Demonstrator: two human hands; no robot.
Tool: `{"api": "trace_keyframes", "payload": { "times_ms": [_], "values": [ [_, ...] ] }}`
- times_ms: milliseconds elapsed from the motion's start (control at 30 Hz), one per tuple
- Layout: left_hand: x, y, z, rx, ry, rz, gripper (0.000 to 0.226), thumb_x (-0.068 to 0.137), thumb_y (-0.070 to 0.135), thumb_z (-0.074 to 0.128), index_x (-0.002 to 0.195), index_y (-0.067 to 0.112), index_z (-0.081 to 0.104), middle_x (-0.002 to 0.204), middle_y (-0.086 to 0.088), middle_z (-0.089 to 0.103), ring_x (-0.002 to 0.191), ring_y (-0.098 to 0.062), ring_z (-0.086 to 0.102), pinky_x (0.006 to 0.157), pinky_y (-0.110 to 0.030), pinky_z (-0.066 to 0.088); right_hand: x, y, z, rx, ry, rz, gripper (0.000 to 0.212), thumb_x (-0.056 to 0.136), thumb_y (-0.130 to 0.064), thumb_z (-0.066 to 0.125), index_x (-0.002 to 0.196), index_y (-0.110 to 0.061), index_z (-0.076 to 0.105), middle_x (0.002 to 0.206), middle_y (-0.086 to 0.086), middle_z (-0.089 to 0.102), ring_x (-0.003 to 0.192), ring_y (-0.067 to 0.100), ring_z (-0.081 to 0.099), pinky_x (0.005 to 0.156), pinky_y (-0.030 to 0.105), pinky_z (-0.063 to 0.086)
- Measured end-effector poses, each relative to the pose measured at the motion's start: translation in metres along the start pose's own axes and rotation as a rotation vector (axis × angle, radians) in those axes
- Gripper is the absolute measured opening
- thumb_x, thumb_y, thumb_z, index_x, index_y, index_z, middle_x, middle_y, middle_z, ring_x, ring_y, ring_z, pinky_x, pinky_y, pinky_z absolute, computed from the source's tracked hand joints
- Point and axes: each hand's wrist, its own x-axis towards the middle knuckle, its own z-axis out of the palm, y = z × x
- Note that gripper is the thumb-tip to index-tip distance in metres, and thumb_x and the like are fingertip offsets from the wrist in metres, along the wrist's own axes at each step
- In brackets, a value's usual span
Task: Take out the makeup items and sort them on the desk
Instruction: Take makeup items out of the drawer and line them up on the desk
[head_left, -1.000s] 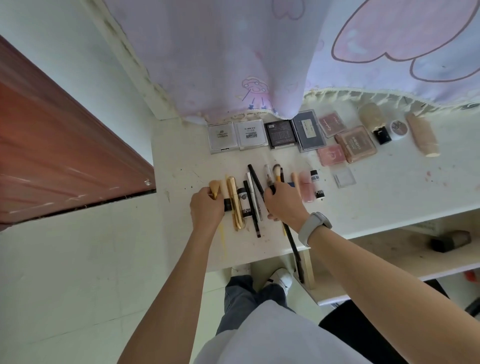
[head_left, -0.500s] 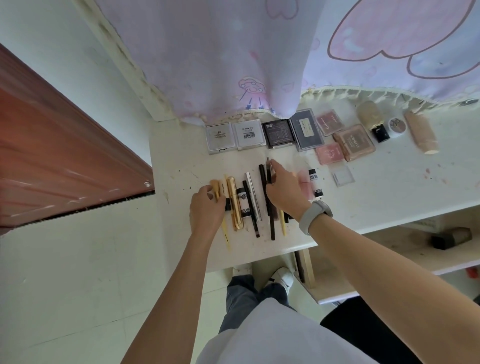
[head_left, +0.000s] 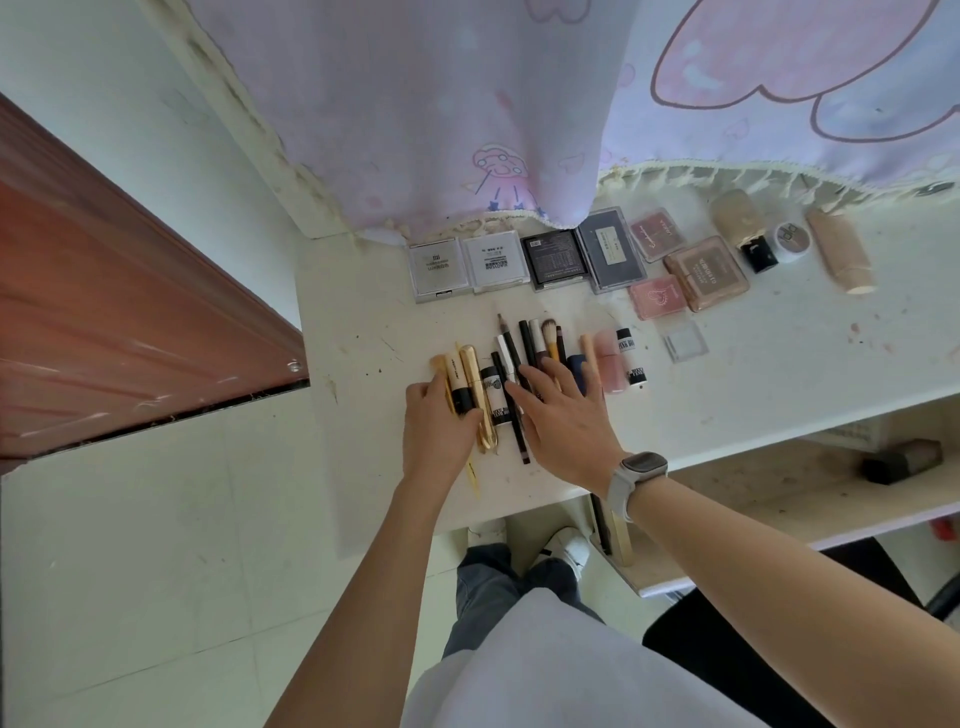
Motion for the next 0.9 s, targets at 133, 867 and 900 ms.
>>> {"api": "trace_keyframes", "payload": {
  "times_ms": [133, 867, 900],
  "values": [
    [-0.002, 0.006, 0.007, 0.054, 0.021, 0.039, 0.056, 0.083, 0.022, 0.064, 0.134, 0.015, 0.041, 0.122, -0.008, 0.042, 0.098, -0.021, 0.055, 0.077, -0.025, 0.043, -0.005, 0.01, 0.006, -0.034, -0.082, 0.031, 0.05, 0.097, -0.034, 0.03, 0.146, -0.026, 0.019, 0.155, 0.0, 0.017, 0.144, 0.026, 0.004, 0.111, 0.058, 0.0],
    [-0.034, 0.049, 0.024, 0.286, 0.018, 0.262, 0.052, 0.091, 0.027, 0.053, 0.138, 0.013, 0.035, 0.141, -0.011, 0.033, 0.128, -0.026, 0.031, 0.102, -0.041, 0.033, -0.104, 0.055, -0.002, 0.469, 0.288, 0.364, 0.037, 0.092, -0.006, 0.044, 0.129, -0.009, 0.05, 0.137, 0.007, 0.046, 0.129, 0.022, 0.037, 0.107, 0.031, 0.03],
    [-0.037, 0.061, 0.033, 0.291, -0.004, 0.325, 0.051, 0.091, 0.027, 0.052, 0.138, 0.013, 0.036, 0.141, -0.01, 0.034, 0.129, -0.025, 0.031, 0.103, -0.04, 0.032, -0.114, 0.062, 0.0, 0.496, 0.303, 0.428, 0.037, 0.092, -0.006, 0.043, 0.128, -0.009, 0.05, 0.135, 0.006, 0.047, 0.128, 0.021, 0.038, 0.105, 0.026, 0.029]
  ]
}}
